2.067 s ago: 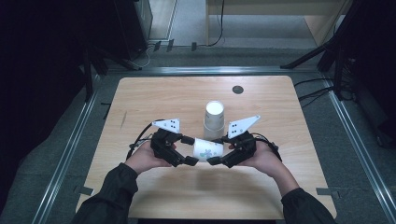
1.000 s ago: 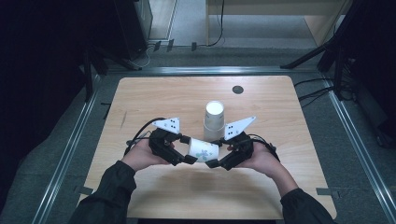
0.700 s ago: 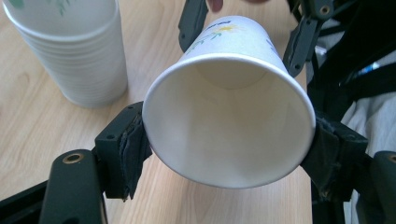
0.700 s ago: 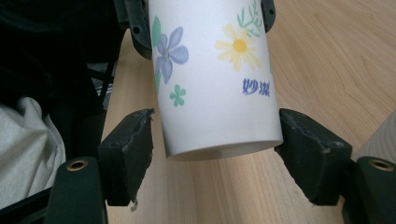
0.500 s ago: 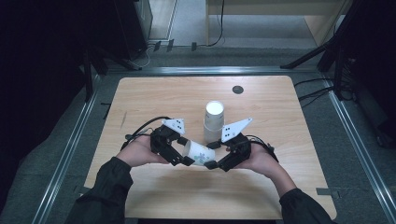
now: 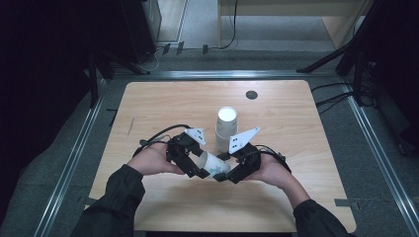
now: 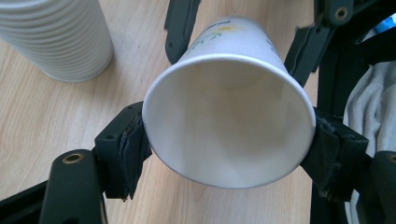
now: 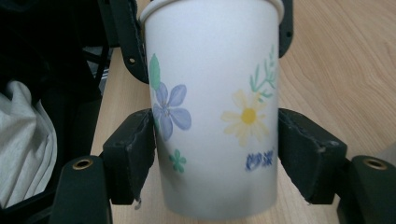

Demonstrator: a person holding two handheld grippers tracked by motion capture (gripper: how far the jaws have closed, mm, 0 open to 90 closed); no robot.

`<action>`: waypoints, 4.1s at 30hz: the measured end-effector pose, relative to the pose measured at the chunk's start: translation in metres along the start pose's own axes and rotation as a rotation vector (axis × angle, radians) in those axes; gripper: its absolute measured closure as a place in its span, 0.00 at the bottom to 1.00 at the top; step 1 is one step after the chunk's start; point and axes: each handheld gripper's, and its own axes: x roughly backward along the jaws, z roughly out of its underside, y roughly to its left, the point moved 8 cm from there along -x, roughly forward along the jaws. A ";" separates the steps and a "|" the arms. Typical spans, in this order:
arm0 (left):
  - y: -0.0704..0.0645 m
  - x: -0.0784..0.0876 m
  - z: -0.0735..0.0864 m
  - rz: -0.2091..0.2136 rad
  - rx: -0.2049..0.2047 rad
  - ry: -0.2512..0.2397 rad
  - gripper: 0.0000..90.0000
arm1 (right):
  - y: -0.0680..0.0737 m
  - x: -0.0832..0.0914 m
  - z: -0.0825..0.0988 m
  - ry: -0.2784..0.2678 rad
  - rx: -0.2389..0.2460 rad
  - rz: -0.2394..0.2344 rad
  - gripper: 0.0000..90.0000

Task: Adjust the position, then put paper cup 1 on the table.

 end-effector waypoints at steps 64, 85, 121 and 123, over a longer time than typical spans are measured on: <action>0.002 0.008 -0.008 0.106 0.121 -0.487 0.19 | -0.004 0.026 -0.009 -0.133 -0.024 0.001 0.36; 0.004 0.010 -0.007 0.069 0.106 -0.479 0.27 | -0.003 0.022 -0.005 -0.096 -0.042 -0.024 0.32; 0.051 0.054 0.044 -0.127 0.200 -0.356 0.27 | -0.037 0.055 0.034 -0.063 -0.100 0.291 0.23; 0.057 0.058 0.048 -0.140 0.217 -0.356 0.27 | -0.037 0.056 0.034 -0.069 -0.104 0.294 0.23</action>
